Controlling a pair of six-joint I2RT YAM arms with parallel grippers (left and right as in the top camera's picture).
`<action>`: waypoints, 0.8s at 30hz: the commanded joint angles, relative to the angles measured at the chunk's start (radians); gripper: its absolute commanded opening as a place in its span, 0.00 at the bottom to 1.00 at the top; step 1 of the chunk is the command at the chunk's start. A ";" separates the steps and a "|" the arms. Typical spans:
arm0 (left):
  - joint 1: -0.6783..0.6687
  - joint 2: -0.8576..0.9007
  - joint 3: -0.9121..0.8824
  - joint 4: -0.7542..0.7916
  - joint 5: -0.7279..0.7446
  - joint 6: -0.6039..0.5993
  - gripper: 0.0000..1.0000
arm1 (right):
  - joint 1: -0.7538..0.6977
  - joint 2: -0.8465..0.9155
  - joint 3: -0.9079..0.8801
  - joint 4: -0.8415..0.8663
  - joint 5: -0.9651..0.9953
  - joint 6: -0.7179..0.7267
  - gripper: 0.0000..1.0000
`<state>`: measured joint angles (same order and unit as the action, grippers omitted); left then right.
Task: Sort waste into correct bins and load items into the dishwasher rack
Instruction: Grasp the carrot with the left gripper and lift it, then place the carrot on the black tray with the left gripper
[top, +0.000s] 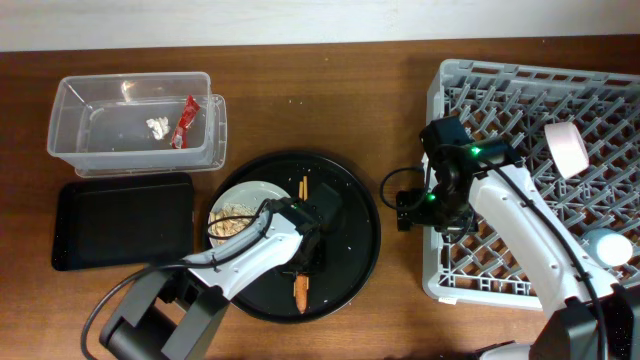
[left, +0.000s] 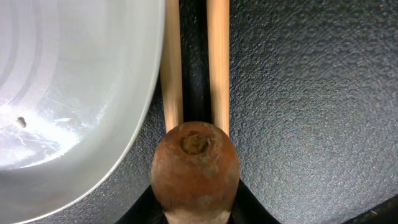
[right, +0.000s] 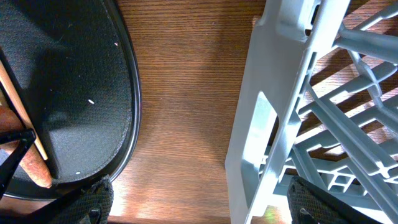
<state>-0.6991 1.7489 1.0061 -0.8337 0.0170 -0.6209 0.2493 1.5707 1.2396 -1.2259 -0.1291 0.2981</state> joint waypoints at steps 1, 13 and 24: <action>0.002 -0.011 0.057 -0.068 -0.029 0.054 0.22 | -0.008 -0.015 0.022 -0.001 0.010 -0.006 0.89; 0.367 -0.299 0.216 -0.240 -0.235 0.152 0.22 | -0.008 -0.015 0.022 0.009 0.009 -0.006 0.89; 1.071 -0.222 0.216 0.053 -0.250 0.167 0.21 | -0.008 -0.015 0.022 0.006 0.009 -0.006 0.89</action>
<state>0.2852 1.4727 1.2091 -0.8307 -0.2256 -0.4652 0.2481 1.5700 1.2415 -1.2186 -0.1287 0.2913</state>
